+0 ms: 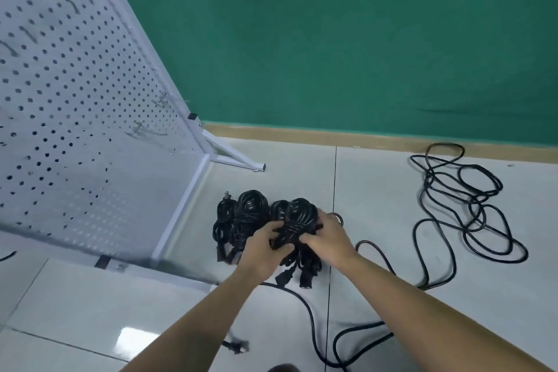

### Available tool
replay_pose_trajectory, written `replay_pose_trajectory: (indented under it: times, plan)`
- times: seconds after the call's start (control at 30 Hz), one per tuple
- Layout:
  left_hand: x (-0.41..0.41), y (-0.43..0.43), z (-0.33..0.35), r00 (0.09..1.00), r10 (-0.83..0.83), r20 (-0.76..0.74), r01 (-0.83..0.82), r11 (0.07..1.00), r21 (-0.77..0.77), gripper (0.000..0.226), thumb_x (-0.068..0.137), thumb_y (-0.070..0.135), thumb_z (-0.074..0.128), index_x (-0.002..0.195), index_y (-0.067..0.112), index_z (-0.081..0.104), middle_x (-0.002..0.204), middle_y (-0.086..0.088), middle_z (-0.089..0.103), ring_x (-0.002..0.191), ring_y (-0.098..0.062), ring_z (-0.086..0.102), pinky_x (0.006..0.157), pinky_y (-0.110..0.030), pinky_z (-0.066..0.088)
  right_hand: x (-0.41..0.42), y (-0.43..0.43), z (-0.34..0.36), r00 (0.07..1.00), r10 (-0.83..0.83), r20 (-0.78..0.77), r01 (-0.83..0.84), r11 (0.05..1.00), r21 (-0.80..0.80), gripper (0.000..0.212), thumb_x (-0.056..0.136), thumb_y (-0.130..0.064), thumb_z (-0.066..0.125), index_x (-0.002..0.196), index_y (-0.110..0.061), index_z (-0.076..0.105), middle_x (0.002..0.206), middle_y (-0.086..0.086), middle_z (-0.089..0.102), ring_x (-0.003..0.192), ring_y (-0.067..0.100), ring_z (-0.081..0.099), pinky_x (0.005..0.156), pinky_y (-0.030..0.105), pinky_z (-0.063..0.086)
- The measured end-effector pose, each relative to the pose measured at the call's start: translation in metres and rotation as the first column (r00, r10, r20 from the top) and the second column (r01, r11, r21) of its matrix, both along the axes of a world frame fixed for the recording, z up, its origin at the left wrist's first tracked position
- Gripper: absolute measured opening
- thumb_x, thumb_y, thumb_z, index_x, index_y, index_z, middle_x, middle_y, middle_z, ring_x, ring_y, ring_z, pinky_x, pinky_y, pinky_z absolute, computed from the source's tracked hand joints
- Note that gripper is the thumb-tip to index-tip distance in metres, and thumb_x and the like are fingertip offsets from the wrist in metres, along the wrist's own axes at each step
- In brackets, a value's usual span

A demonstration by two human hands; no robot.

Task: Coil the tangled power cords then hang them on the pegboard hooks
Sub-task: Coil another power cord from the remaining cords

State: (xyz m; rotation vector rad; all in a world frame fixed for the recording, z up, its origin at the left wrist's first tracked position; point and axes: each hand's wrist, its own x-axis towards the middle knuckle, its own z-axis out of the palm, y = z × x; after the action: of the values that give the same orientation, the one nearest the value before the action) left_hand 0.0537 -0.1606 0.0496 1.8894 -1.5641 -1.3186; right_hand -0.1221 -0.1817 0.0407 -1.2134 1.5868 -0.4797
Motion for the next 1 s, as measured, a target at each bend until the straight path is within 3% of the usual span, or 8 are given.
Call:
replay_pose_trajectory:
  times: [0.1,0.17,0.3,0.43,0.6,0.73,0.87,1.0]
  plan:
    - [-0.001,-0.003,-0.017,0.998,-0.029,0.058,0.031,0.999,-0.028,0.052,0.092,0.018,0.076,0.141,0.022,0.058,0.118,0.003,0.066,0.099,-0.010,0.067,0.079,-0.016,0.055,-0.005,-0.005,-0.010,0.995,0.092,-0.046,-0.089,0.994,0.062,0.042,0.080,-0.013,0.070,0.119,-0.021,0.062,0.112,0.010,0.065,0.088,0.020,0.068,0.066,0.013,0.051]
    - [-0.005,-0.005,-0.023,0.998,-0.024,0.061,0.026,0.999,-0.037,0.052,0.089,0.018,0.080,0.137,0.019,0.061,0.110,0.004,0.067,0.095,-0.010,0.069,0.075,-0.017,0.056,-0.007,-0.007,-0.017,0.989,0.130,-0.066,-0.126,0.990,0.070,0.051,0.085,-0.011,0.069,0.134,-0.022,0.056,0.123,0.009,0.057,0.086,0.017,0.065,0.060,0.006,0.046]
    - [-0.013,-0.007,-0.029,0.993,-0.074,0.094,0.078,0.996,-0.040,0.054,0.088,0.019,0.080,0.137,0.017,0.058,0.099,0.011,0.060,0.086,-0.005,0.066,0.081,-0.015,0.055,-0.014,-0.007,-0.018,0.990,0.122,-0.076,-0.120,0.992,0.035,0.052,0.091,-0.006,0.065,0.140,-0.017,0.054,0.122,0.005,0.056,0.088,0.015,0.060,0.071,0.011,0.048]
    - [-0.017,-0.004,-0.025,0.972,-0.141,0.188,0.160,0.983,-0.090,0.057,0.089,0.023,0.077,0.141,0.021,0.055,0.120,0.005,0.054,0.104,-0.013,0.059,0.097,-0.028,0.053,-0.027,0.002,-0.015,0.994,0.080,-0.080,-0.080,0.997,0.003,0.059,0.089,-0.008,0.065,0.145,-0.021,0.053,0.131,-0.003,0.064,0.106,0.014,0.062,0.097,0.026,0.051]
    - [-0.030,0.008,-0.013,0.952,-0.158,0.260,0.229,0.935,-0.270,0.047,0.091,0.013,0.071,0.136,0.017,0.059,0.132,0.000,0.051,0.122,-0.018,0.054,0.100,-0.032,0.052,-0.053,0.028,-0.001,0.990,0.055,-0.127,-0.061,0.997,-0.037,0.058,0.092,-0.007,0.065,0.147,-0.020,0.052,0.133,0.001,0.061,0.106,0.014,0.057,0.088,0.017,0.040]
    - [-0.040,0.028,-0.008,0.946,-0.211,0.247,0.295,0.878,-0.377,0.036,0.091,0.006,0.068,0.125,0.016,0.065,0.117,0.006,0.054,0.106,-0.010,0.058,0.093,-0.027,0.053,-0.082,0.066,-0.001,0.977,0.047,-0.207,-0.062,0.996,-0.068,0.050,0.092,-0.004,0.065,0.140,-0.016,0.056,0.121,0.001,0.062,0.101,0.016,0.057,0.088,0.020,0.043]
    - [-0.048,0.062,-0.011,0.891,-0.404,0.208,0.449,0.854,-0.262,0.028,0.091,0.006,0.068,0.116,0.019,0.069,0.099,0.012,0.053,0.075,0.003,0.055,0.081,-0.026,0.053,-0.108,0.116,-0.010,0.960,0.053,-0.274,-0.067,0.997,-0.040,0.050,0.092,-0.005,0.064,0.140,-0.017,0.057,0.120,0.001,0.062,0.102,0.019,0.059,0.091,0.026,0.048]
    - [-0.062,0.092,-0.022,0.818,-0.550,0.169,0.568,0.819,-0.084,0.031,0.095,0.011,0.066,0.122,0.026,0.067,0.107,0.005,0.058,0.081,-0.012,0.062,0.084,-0.026,0.051,-0.119,0.158,-0.017,0.964,0.024,-0.265,-0.034,0.999,-0.030,0.045,0.093,-0.005,0.064,0.135,-0.018,0.060,0.116,0.001,0.062,0.091,0.015,0.058,0.080,0.023,0.049]
